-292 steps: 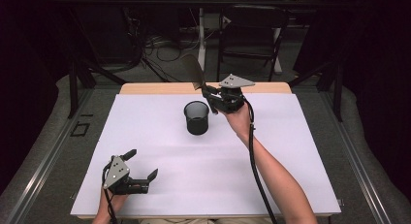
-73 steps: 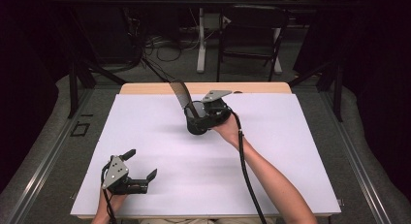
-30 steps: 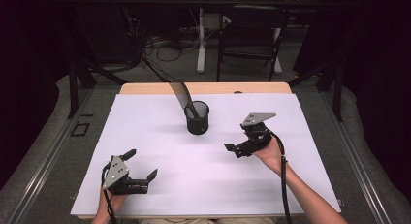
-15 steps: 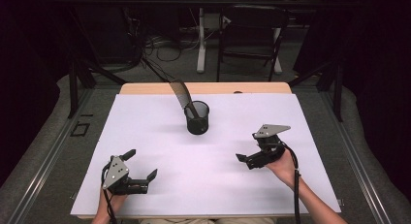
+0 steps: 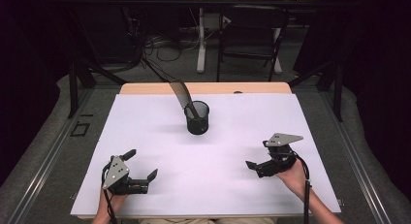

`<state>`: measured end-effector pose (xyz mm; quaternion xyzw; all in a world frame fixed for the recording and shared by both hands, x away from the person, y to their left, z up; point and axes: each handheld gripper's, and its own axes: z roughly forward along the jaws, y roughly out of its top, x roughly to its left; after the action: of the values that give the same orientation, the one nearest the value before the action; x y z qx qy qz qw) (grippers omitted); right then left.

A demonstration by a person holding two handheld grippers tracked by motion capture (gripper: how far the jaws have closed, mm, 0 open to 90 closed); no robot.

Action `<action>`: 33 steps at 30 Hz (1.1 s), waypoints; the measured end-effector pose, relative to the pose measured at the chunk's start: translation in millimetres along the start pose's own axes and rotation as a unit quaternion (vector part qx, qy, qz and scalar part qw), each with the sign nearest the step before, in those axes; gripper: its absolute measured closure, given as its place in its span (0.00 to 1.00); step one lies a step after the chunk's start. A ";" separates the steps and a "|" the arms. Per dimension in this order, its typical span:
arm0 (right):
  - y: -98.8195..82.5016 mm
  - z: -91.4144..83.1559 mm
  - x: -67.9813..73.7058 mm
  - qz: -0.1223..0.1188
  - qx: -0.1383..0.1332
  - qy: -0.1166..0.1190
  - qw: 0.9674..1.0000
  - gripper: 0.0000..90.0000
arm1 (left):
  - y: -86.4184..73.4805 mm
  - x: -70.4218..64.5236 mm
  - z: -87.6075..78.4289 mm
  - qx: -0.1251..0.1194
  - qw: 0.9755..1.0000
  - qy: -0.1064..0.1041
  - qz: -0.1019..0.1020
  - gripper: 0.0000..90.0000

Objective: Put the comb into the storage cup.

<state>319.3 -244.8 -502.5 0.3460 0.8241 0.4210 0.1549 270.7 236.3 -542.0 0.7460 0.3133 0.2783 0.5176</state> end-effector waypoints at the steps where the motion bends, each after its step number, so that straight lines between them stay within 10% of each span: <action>1: -2.0 -1.2 -0.1 0.003 -0.002 -0.002 1.000 0.00 | 0.0 0.0 0.2 0.000 1.000 -0.001 0.000 0.00; 33: -57.2 -31.7 9.8 0.010 -0.050 -0.052 0.997 0.00 | -0.8 -0.4 0.6 0.004 1.000 0.000 0.000 0.00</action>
<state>269.9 -279.8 -529.0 0.3675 0.7893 0.4444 0.2108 270.8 235.8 -543.0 0.7481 0.3145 0.2765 0.5148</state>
